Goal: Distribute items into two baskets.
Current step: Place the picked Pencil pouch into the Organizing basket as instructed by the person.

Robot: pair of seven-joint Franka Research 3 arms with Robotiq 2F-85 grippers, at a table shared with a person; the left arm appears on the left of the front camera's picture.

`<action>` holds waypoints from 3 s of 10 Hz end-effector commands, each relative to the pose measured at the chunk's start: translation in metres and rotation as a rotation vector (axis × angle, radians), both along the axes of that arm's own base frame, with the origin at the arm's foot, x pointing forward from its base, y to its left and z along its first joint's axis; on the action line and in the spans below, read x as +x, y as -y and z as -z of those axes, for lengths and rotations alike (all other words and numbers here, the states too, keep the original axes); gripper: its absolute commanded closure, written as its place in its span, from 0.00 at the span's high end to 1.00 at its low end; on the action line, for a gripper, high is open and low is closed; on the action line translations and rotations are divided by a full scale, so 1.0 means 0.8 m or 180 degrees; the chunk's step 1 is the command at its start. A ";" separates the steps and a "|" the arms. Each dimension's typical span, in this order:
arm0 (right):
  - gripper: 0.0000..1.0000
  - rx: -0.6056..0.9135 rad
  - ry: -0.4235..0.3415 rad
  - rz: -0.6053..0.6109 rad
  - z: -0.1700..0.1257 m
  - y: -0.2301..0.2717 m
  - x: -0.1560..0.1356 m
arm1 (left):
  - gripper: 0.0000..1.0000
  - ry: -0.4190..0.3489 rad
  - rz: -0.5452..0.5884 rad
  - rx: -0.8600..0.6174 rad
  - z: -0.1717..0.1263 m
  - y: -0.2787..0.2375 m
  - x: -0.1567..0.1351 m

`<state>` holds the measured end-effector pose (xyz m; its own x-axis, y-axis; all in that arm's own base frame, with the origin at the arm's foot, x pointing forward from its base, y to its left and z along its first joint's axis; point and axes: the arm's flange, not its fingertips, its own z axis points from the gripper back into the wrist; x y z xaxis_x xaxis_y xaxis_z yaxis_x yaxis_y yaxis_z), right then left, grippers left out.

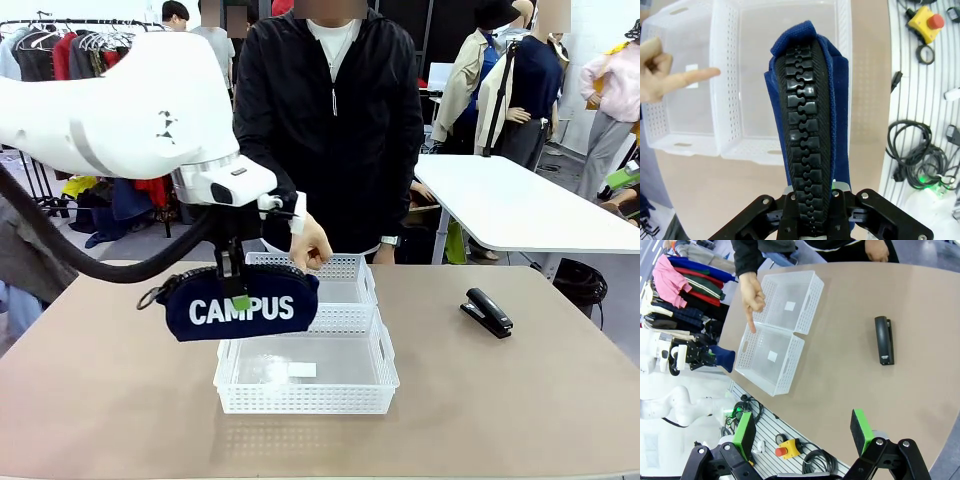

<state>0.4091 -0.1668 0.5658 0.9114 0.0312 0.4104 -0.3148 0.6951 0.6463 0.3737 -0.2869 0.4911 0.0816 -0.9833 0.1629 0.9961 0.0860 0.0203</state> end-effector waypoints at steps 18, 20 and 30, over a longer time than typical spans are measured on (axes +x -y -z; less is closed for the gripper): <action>1.00 -0.0008 0.0016 0.0000 -0.004 -0.001 0.002 | 0.00 0.0285 0.0056 -0.0107 0.148 0.135 0.041; 1.00 -0.0008 0.0016 0.0000 -0.004 -0.001 0.002 | 0.00 0.0259 0.0068 -0.0067 0.163 0.137 0.041; 1.00 -0.0008 0.0016 0.0000 -0.004 -0.001 0.002 | 1.00 0.0216 0.0060 0.0051 0.149 0.128 0.050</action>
<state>0.4091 -0.1668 0.5660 0.9112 0.0312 0.4107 -0.3150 0.6952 0.6461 0.4152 -0.3918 0.3602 0.0432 -0.9825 0.1814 0.9955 0.0577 0.0753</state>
